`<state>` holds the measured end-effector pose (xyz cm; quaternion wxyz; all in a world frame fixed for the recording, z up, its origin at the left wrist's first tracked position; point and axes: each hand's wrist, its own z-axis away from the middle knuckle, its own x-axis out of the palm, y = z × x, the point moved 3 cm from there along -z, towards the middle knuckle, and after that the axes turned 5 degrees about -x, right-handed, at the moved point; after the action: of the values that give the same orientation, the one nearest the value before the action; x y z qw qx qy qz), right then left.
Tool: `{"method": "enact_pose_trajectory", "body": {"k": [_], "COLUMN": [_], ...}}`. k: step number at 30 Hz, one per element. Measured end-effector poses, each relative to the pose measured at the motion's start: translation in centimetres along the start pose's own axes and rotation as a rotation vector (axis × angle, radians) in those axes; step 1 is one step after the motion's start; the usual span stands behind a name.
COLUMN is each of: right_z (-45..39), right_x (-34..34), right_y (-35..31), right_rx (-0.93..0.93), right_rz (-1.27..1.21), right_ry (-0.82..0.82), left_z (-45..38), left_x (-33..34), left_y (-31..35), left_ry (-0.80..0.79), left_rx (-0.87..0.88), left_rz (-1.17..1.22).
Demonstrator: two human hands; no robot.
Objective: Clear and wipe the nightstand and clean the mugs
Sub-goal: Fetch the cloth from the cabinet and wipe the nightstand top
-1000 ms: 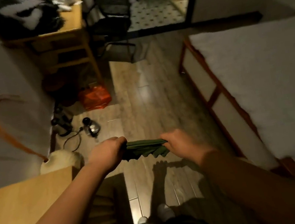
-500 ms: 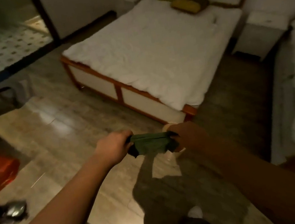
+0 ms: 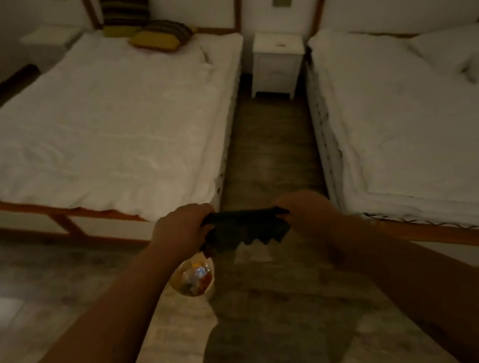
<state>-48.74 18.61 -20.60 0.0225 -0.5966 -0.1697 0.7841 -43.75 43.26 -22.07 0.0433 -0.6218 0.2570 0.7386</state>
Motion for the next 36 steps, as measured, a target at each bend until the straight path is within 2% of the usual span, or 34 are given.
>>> {"method": "enact_pose_trajectory", "body": {"k": [5, 10, 19, 27, 36], "right_z": [-0.2, -2.9, -14.9, -25.3, -38.2], "right_x": [-3.3, -5.2, -10.1, -16.8, -21.8], "right_y": [7.5, 12.6, 22.3, 30.7, 46.2], "right_rx": [0.084, 0.114, 0.192, 0.211, 0.142], "right_rz": [-0.021, -0.022, -0.076, -0.103, -0.075], "right_ry": [0.035, 0.013, 0.134, 0.157, 0.172], "left_z": [-7.5, -15.2, -33.7, -49.3, -68.1], "left_x": [1.0, 1.7, 0.0, -3.6, -2.2], "left_y": [5.3, 7.6, 7.6, 9.4, 13.5], "left_ry": [-0.006, -0.059, -0.088, -0.086, -0.1], "left_rx": [0.09, 0.174, 0.22, 0.258, 0.207], "left_rz": [-0.009, -0.014, -0.015, -0.053, -0.102]}}
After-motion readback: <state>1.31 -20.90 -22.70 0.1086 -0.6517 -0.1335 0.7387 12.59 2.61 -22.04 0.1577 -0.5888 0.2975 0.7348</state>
